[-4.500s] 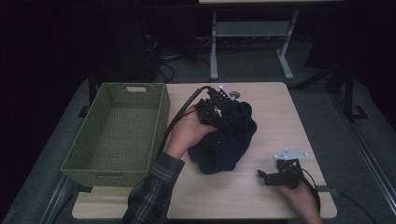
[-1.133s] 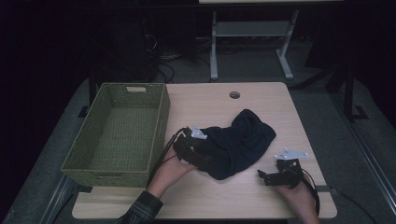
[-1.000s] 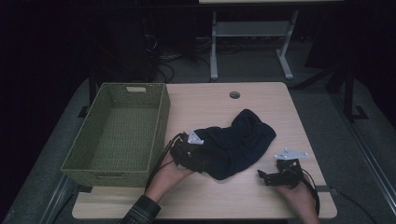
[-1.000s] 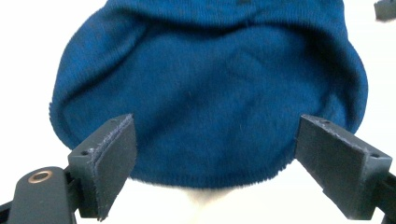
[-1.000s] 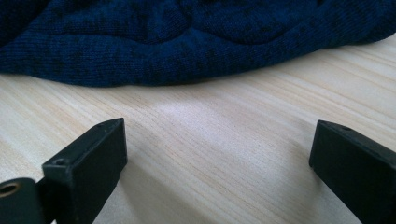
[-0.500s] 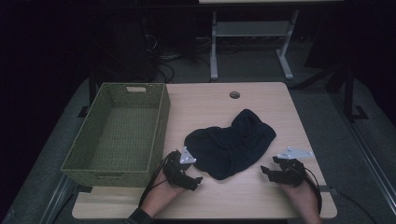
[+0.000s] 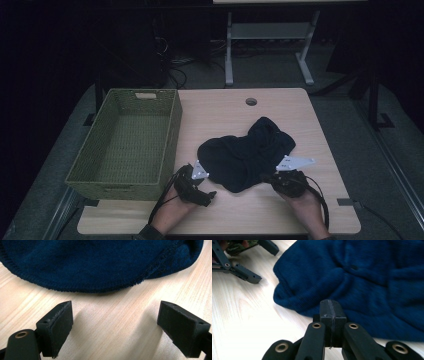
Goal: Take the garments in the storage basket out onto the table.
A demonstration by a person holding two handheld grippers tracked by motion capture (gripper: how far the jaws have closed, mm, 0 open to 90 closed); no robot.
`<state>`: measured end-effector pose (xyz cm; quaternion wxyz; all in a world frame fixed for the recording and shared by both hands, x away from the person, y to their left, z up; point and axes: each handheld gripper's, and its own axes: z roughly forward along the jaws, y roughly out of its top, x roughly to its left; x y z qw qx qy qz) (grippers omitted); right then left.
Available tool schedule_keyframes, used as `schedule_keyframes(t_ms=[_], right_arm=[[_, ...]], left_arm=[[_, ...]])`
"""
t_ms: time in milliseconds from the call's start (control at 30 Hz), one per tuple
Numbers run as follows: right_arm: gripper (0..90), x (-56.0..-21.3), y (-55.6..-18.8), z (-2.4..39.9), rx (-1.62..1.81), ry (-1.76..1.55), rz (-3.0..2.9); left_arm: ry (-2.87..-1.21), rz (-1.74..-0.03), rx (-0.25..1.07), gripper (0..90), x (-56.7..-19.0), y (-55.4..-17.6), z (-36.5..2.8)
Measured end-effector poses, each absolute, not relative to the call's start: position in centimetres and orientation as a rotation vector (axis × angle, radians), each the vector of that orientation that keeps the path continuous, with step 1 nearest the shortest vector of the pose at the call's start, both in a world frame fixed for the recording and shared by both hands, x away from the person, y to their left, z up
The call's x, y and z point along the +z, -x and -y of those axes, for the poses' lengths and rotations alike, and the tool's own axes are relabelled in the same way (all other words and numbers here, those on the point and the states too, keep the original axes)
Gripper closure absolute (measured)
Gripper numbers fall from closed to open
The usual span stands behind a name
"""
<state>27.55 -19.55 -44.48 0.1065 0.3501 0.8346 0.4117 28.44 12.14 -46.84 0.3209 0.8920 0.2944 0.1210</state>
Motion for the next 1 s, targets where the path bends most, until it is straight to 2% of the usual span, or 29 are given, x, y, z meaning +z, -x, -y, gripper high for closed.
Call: schedule_keyframes(t_ms=[400,633,1000], right_arm=[[90.0,-46.9,-29.3,16.4,1.076,-1.01,-2.534],[90.0,-46.9,-29.1,16.8,1.073,-1.015,-2.532],[90.0,-46.6,-29.5,19.9,1.029,-1.086,-2.532]], left_arm=[[-2.249,-0.74,0.319,12.7,-47.7,-28.6,-12.6],[-2.249,-0.742,0.319,12.8,-47.7,-28.6,-12.6],[-2.248,-0.741,0.319,12.8,-47.7,-28.6,-12.6]])
